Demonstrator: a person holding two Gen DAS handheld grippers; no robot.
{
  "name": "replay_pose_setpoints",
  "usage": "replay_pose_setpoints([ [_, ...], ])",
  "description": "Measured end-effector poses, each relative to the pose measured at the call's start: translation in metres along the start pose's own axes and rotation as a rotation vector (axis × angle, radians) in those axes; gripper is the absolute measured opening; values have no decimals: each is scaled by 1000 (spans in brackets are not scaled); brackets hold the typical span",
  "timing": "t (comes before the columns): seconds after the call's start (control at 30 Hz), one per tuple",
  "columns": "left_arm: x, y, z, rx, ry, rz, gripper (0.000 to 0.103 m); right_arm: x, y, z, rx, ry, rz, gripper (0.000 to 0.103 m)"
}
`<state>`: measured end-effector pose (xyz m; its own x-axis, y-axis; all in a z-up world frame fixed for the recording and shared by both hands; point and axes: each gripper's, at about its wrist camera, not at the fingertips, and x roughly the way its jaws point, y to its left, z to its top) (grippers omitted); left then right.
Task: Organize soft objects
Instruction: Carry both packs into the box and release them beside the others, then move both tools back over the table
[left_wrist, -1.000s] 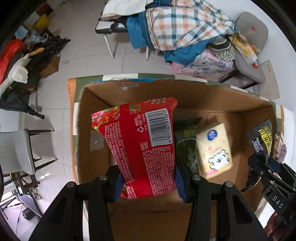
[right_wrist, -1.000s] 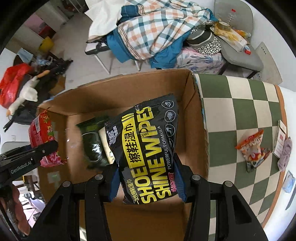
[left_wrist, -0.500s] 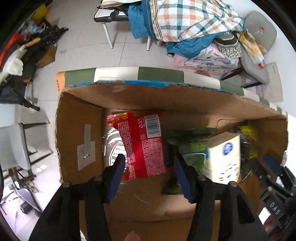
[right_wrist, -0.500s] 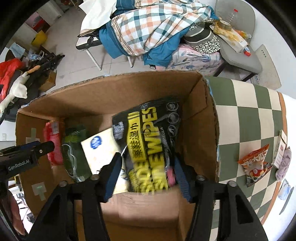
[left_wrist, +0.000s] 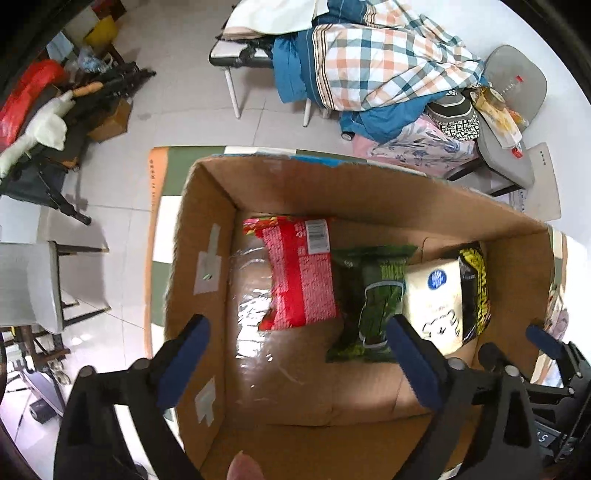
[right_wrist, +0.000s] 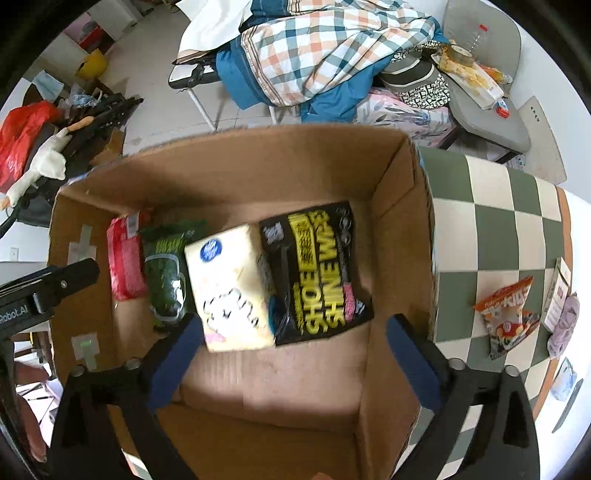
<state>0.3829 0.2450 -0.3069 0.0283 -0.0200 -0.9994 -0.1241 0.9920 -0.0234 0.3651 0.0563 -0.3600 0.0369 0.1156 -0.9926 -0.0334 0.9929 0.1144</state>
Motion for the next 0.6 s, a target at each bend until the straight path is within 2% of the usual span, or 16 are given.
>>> replay_pose_setpoints([
  [0.23,-16,-6,-31,25,-75,15,101,-9,5,-32,-18,-2,-16,103],
  [0.6,-43,-8,-78,27,-134,18,101,-41,5,-78,-20,-61,-43,103],
])
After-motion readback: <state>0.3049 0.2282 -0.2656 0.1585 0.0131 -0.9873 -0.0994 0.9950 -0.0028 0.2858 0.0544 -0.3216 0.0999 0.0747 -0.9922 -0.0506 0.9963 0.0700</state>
